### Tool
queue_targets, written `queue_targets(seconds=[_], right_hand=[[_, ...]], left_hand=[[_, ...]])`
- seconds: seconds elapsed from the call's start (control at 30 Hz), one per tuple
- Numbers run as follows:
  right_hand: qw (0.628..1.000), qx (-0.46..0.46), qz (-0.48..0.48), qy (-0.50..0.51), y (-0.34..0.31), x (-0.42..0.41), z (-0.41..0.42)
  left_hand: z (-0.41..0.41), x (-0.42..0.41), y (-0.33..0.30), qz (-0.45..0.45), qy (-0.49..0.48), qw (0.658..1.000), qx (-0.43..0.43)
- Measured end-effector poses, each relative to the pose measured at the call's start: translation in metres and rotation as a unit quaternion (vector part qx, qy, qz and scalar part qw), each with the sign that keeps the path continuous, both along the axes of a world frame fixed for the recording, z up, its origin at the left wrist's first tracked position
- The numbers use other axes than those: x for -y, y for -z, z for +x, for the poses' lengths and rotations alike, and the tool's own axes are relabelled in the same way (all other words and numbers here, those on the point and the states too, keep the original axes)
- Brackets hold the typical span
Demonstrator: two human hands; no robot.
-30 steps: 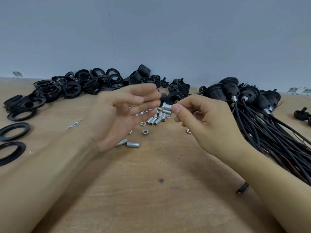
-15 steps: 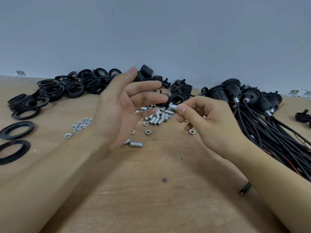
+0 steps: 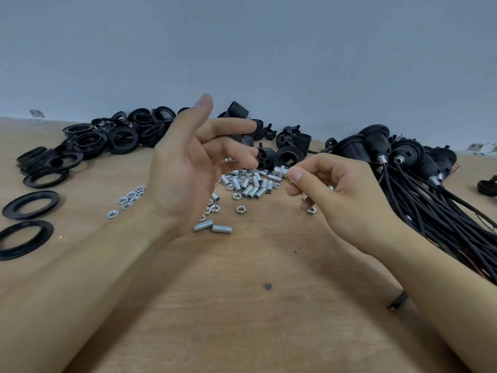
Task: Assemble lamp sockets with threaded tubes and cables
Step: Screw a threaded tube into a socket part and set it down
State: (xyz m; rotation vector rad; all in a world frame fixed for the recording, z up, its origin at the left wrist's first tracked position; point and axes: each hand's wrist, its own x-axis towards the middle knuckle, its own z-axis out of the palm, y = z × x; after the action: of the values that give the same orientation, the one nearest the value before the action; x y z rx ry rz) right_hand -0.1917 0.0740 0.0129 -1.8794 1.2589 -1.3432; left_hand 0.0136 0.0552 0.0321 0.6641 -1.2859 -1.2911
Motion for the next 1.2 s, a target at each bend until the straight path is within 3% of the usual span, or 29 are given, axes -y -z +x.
queue_targets(seconds=[0.17,0.27,0.33,0.4,0.47,0.5,0.6,0.63,0.77,1.0,1.13,1.2], right_hand=[[1.000,-0.011,0.006,0.003,0.002,0.001,0.000],[1.000,-0.001,0.004,0.012,0.003,0.003,-0.002],[1.000,0.009,0.004,0.016,0.002,0.003,-0.003],[1.000,0.014,0.005,0.024,0.003,0.004,-0.002],[0.999,0.013,0.008,0.045,0.004,0.005,-0.003],[0.998,0.007,0.011,0.056,0.004,0.006,-0.004],[0.997,-0.019,0.023,0.076,0.005,0.006,-0.006],[0.996,-0.023,0.025,0.079,0.006,0.006,-0.006],[0.996,-0.029,0.027,0.085,0.007,0.006,-0.006],[0.993,-0.055,0.017,0.099,0.006,0.007,-0.008],[0.993,-0.062,0.014,0.098,0.007,0.007,-0.009],[0.993,-0.065,0.014,0.094,0.008,0.007,-0.008]], left_hand=[[-0.010,-0.002,0.008,-0.020,0.010,0.991,0.134],[-0.005,-0.003,0.001,-0.039,0.010,0.998,0.056],[0.001,0.003,-0.002,-0.030,-0.056,0.998,0.030],[0.007,0.012,0.002,-0.037,-0.170,0.979,0.110],[0.014,0.022,0.010,-0.067,-0.274,0.928,0.246],[0.019,0.026,0.015,-0.086,-0.306,0.886,0.337],[0.034,0.039,0.027,-0.093,-0.314,0.732,0.597],[0.037,0.042,0.029,-0.078,-0.306,0.710,0.629],[0.039,0.046,0.033,-0.056,-0.245,0.751,0.610],[0.042,0.054,0.037,-0.057,-0.269,0.791,0.547],[0.042,0.055,0.038,-0.096,-0.274,0.790,0.540],[0.040,0.053,0.035,-0.098,-0.282,0.810,0.504]])
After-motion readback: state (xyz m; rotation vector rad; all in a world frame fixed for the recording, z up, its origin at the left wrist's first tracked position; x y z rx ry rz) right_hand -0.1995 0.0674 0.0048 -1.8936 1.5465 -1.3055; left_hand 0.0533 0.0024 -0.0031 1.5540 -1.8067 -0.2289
